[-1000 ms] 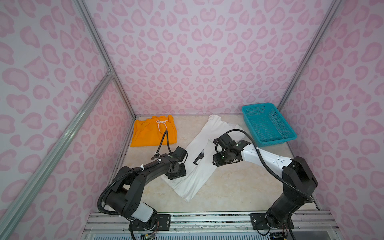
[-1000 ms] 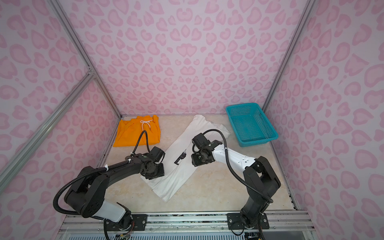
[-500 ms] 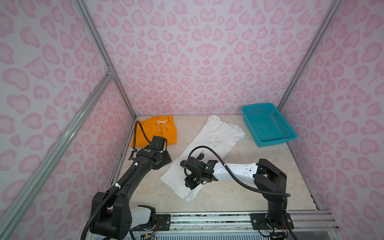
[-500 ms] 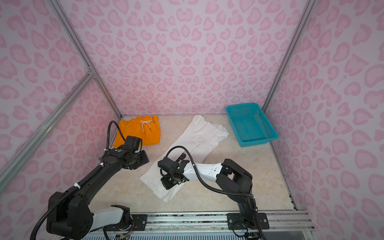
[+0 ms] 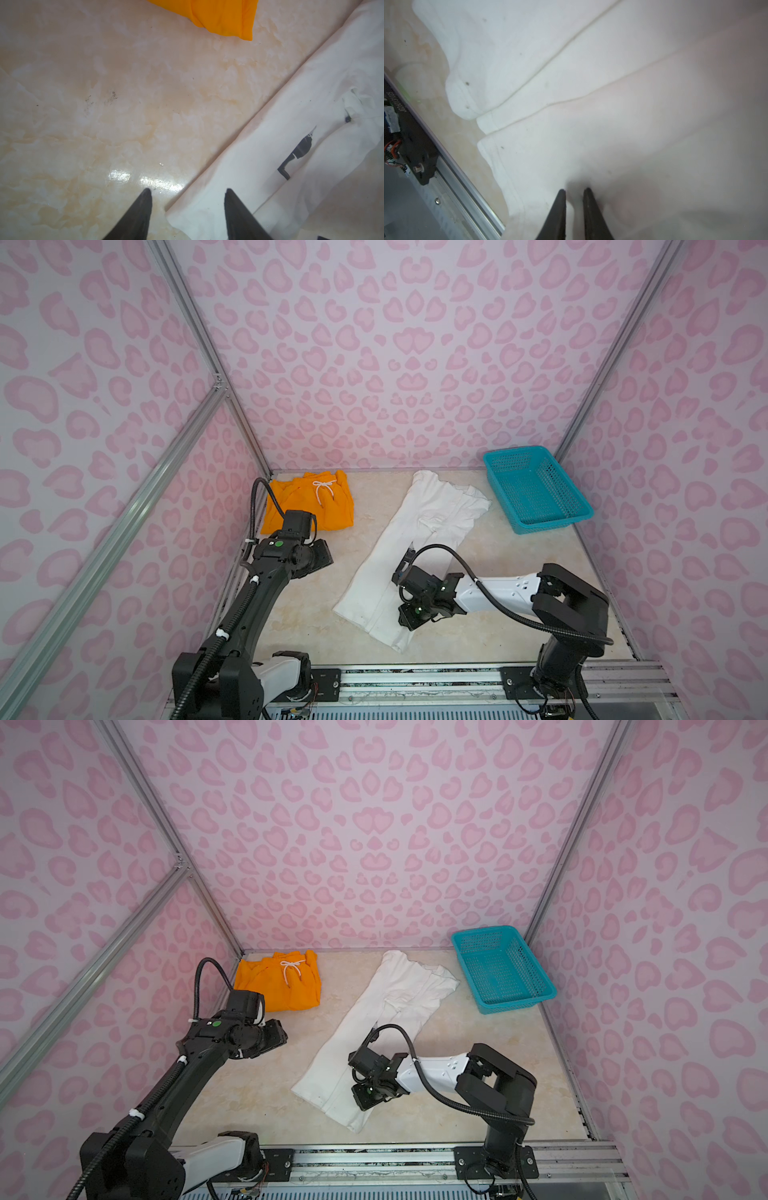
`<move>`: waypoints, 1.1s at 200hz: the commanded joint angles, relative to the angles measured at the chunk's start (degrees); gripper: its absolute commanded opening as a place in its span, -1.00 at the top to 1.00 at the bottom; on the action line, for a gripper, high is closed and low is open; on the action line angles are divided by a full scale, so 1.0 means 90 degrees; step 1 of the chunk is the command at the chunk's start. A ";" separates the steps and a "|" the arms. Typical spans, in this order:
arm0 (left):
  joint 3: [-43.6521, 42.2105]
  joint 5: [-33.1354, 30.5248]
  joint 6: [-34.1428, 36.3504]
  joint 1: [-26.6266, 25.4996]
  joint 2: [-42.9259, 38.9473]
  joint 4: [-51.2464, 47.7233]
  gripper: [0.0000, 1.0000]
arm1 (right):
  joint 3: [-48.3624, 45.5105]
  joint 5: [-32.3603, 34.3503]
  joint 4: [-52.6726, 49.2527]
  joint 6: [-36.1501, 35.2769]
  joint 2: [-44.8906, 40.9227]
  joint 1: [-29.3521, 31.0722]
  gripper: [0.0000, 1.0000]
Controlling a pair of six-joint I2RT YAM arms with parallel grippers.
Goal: Fold and stack the mixed laundry pile
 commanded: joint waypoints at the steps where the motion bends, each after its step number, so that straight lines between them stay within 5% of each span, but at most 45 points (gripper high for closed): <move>1: -0.0081 0.0336 0.0406 -0.0288 0.0029 -0.0240 -0.18 | -0.0783 0.0573 -0.1416 0.0476 -0.0496 -0.0274 0.60; 24: -0.0233 0.0328 0.0365 -0.1093 0.0212 -0.0298 -0.20 | -0.1239 0.0774 -0.1915 0.0516 -0.1278 -0.0599 0.53; 47: -0.0559 0.0448 0.0039 -0.1950 0.0341 -0.0110 -0.23 | -0.1008 0.1083 -0.2814 0.0529 -0.2003 -0.0692 0.18; 106: -0.2076 0.1863 -0.0879 -0.3242 -0.0075 0.1230 -0.22 | -0.1596 0.1124 -0.3550 0.1959 -0.4001 -0.0692 -0.18; 190: -0.2636 0.1949 -0.1539 -0.4344 0.0922 0.3020 -0.08 | -0.2917 0.0194 -0.1832 0.2579 -0.4673 -0.0808 -0.15; 220: -0.2629 0.1945 -0.1642 -0.4530 0.1188 0.3059 0.06 | -0.3140 0.0134 -0.1743 0.2654 -0.4504 -0.0822 0.03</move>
